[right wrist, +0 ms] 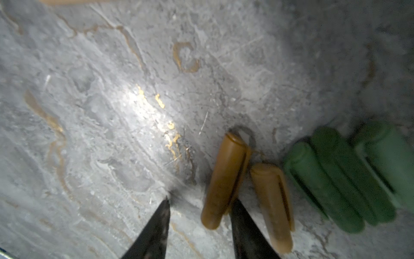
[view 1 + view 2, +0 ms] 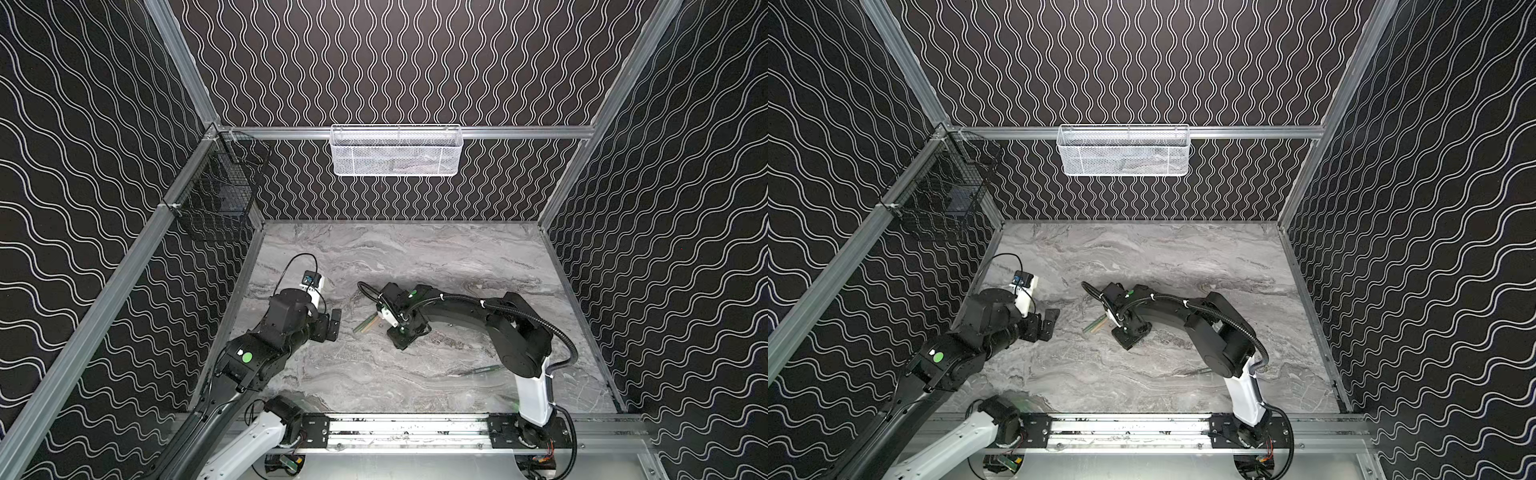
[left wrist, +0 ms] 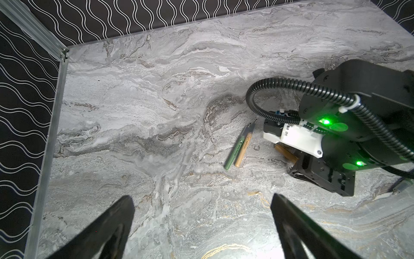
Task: Insert the pens into the pen caps
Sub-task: 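Grasp a tan pen cap with the right gripper and lift it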
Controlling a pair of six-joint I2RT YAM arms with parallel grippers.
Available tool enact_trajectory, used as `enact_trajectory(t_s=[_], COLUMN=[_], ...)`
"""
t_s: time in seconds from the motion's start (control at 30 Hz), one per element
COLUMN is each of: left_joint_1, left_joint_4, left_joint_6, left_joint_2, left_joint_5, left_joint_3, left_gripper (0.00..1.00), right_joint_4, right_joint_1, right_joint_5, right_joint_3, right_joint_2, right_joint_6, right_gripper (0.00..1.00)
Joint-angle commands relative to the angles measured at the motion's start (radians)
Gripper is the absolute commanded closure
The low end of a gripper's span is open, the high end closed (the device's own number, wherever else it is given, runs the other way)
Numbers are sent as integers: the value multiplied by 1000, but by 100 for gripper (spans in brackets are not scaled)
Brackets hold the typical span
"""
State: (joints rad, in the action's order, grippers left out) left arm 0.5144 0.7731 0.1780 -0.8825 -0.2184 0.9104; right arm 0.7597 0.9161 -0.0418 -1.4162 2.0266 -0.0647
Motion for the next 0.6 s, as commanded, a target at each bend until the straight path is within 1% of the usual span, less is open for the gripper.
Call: enact_trajectory(t_s=[0.0,0.1,0.4,0.57], left_joint_1=[0,-1,0,0], left_joint_4=[-20,-20,-24,-18], left_joint_6=[-6,-6,-6,12], left_joint_2=[2,1,-6,-20], left_joint_5=[2,1,9,48], left_joint_3=[4,4,4,6], left_gripper=[1,1,1,1], right_joint_4=[0,3,-23,-120], right_joint_1=[4,7,12,28], right_joint_5=[-17,-13,-21,-65], right_joint_3=[0,1,25,101], right_joint_2=[16,21,-11,-103], right_joint_6=[-11,-14,-25,-23], right_gripper=[62,69,80,81])
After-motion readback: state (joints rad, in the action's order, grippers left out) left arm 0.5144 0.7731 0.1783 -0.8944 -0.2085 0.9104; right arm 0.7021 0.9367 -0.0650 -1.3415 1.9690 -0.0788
